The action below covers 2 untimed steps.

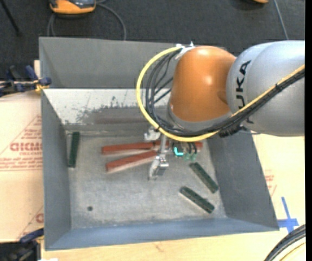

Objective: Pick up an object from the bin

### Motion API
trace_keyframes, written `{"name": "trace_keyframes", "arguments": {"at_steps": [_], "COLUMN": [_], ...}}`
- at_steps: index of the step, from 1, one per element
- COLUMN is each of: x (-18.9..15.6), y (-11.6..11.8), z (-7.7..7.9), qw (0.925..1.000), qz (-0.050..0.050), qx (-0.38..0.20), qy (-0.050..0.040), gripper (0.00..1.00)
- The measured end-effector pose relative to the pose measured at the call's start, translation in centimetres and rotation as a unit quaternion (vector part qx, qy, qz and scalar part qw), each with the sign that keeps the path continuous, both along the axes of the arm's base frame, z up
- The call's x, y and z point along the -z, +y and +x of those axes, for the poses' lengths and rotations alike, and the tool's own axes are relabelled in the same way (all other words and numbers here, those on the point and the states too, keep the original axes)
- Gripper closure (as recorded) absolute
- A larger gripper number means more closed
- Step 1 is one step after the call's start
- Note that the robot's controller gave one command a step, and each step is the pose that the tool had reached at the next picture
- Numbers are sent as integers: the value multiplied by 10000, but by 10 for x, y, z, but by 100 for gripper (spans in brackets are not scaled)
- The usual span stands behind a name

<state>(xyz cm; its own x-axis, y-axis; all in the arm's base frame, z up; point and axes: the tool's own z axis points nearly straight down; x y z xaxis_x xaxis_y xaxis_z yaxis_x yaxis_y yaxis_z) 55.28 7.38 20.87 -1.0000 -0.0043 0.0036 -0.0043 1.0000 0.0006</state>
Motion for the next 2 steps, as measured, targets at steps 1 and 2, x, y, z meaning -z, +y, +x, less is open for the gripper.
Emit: {"name": "trace_keyframes", "arguments": {"at_steps": [1, 2], "x": [-3, 49], "y": [0, -6], "z": [1, 13], "qw": [10000, 9999], "qz": [2, 8], "qx": [9, 93], "qy": [-34, -71], "gripper": [0, 0]}}
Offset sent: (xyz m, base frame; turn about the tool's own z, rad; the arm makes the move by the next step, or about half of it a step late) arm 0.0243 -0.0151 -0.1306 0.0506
